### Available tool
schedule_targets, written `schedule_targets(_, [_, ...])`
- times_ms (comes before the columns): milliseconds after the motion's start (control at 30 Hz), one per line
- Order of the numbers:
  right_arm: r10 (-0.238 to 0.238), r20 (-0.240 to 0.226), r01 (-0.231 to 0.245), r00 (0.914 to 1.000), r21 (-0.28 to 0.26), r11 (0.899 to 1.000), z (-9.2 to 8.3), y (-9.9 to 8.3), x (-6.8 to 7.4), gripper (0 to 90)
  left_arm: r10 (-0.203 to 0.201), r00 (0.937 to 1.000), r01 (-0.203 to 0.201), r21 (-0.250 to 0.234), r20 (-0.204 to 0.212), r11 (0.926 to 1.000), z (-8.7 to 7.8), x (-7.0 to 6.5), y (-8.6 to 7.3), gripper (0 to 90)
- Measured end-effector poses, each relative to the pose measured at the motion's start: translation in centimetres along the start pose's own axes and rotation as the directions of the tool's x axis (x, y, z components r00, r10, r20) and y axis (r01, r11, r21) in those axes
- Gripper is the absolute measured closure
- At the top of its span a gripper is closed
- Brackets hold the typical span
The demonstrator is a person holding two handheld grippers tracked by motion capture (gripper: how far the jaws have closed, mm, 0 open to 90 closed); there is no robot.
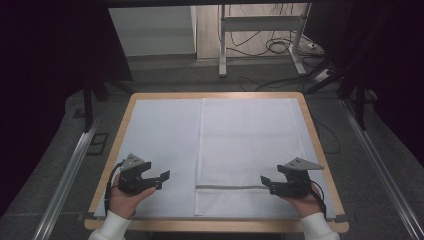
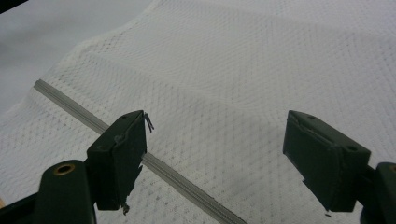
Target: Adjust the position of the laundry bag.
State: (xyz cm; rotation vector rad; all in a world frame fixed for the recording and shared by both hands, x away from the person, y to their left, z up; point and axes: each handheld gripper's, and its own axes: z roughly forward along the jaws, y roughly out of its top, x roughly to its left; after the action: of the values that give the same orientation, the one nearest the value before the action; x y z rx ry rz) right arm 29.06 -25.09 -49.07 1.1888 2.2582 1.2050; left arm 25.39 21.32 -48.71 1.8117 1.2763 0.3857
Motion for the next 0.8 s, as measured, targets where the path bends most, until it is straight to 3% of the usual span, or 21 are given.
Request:
schedule_targets(133, [-0.012, 0.0, 0.012, 0.9999, 0.005, 1.0, 0.23, -0.08, 0.03, 21.6, -0.011, 0.9999, 0.011, -0.001, -0.009, 0.9999, 0.09, 0.03, 0.04, 19.4])
schedule_targets(267, [-0.019, 0.001, 0.019, 0.9998, 0.011, 1.0, 0.14, -0.22, 0.23, 21.6, -0.012, 0.9987, 0.011, -0.012, -0.05, 0.9999, 0.17, 0.07, -0.03, 19.1])
schedule_targets(400, [-0.026, 0.006, 0.025, 0.9997, 0.014, 1.0, 0.21, -0.23, 0.2, 21.6, -0.008, 0.9988, 0.008, -0.009, -0.048, 0.9999, 0.32, -0.01, -0.08, 18.6])
schedule_targets(533, [-0.036, 0.012, 0.036, 0.9993, 0.016, 0.999, 0.26, -0.1, 0.28, 21.6, -0.025, 0.9987, 0.026, 0.019, -0.045, 0.9995, 0.17, -0.25, 0.0, 19.4])
schedule_targets(667, [-0.035, 0.017, 0.035, 0.9993, 0.012, 0.999, 0.22, -0.08, 0.24, 21.6, -0.018, 0.9961, 0.021, 0.034, -0.086, 0.9992, 0.02, -0.21, 0.24, 20.6])
schedule_targets(800, [-0.038, 0.02, 0.038, 0.9991, 0.016, 0.999, 0.25, -0.14, 0.18, 21.6, -0.021, 0.9961, 0.024, 0.036, -0.086, 0.9991, -0.09, -0.16, 0.39, 20.6])
